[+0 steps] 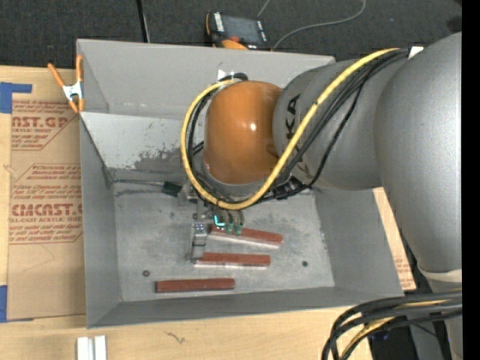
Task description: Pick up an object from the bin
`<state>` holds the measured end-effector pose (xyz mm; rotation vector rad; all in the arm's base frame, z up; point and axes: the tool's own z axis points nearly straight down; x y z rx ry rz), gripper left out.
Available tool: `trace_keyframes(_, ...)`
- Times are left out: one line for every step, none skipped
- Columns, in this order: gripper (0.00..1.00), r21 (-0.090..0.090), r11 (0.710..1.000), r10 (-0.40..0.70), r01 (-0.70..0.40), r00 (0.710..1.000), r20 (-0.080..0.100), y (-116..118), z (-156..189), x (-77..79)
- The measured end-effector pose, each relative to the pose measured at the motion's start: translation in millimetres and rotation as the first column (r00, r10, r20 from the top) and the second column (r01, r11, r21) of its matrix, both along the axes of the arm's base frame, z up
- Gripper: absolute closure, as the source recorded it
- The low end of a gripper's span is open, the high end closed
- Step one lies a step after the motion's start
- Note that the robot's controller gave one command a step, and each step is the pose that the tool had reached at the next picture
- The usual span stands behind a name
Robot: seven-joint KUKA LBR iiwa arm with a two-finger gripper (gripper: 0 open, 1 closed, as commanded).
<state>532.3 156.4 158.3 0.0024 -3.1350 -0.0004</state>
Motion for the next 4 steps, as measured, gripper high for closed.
trace_keyframes(0.0,0.0,0.987,0.162,-0.162,0.987,0.009,-109,-90,-21.3)
trace_keyframes(0.0,-0.001,1.0,0.02,-0.02,1.0,0.018,-183,-85,-49.7)
trace_keyframes(0.0,0.002,0.989,-0.146,0.146,0.989,0.007,-132,-84,-38.2)
trace_keyframes(1.0,0.002,0.989,-0.148,0.148,0.989,0.012,-134,-83,-36.8)
